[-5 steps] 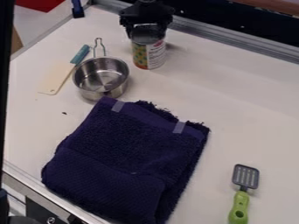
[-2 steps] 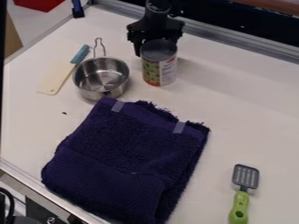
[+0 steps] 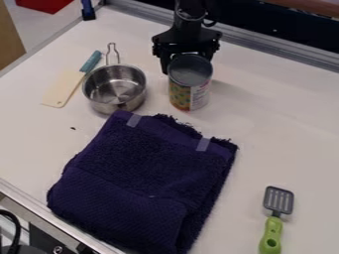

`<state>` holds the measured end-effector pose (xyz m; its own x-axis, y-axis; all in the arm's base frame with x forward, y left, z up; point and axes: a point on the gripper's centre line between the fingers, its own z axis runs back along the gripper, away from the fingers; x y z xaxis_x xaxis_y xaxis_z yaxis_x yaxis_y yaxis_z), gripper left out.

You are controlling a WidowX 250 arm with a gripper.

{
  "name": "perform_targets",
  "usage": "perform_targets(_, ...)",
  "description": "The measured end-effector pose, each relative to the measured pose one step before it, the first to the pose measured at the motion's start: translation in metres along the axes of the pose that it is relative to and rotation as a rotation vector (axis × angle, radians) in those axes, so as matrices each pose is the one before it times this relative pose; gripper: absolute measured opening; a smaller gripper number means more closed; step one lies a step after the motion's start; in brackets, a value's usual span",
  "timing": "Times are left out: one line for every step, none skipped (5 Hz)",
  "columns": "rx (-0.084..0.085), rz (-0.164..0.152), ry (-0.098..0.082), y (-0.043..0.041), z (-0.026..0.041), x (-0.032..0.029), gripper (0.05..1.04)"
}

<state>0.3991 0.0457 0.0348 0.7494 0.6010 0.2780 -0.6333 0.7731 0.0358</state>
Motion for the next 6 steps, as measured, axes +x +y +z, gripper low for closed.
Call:
perform_targets(-0.0119,-0.0406,0.006,0.00399,0.00888,-0.01918,0.998)
perform_targets(0.0069,-0.0091,0.0181,-0.00251,0.00455,-0.01124,0.998)
perform_targets(-0.003,0.0111,0.0018,-0.00974,0.00248,-0.00686,0.998)
perform_targets(-0.0096,0.0414,-0.0352,-0.0051,0.00653,0.01053,0.998)
perform_targets(-0.0127,0.031,-0.0678,0.00153,0.00803,0.02472,0.998)
perform_targets(-0.001,0.01,-0.0393,0.00908,0.0021,0.01699,0.998)
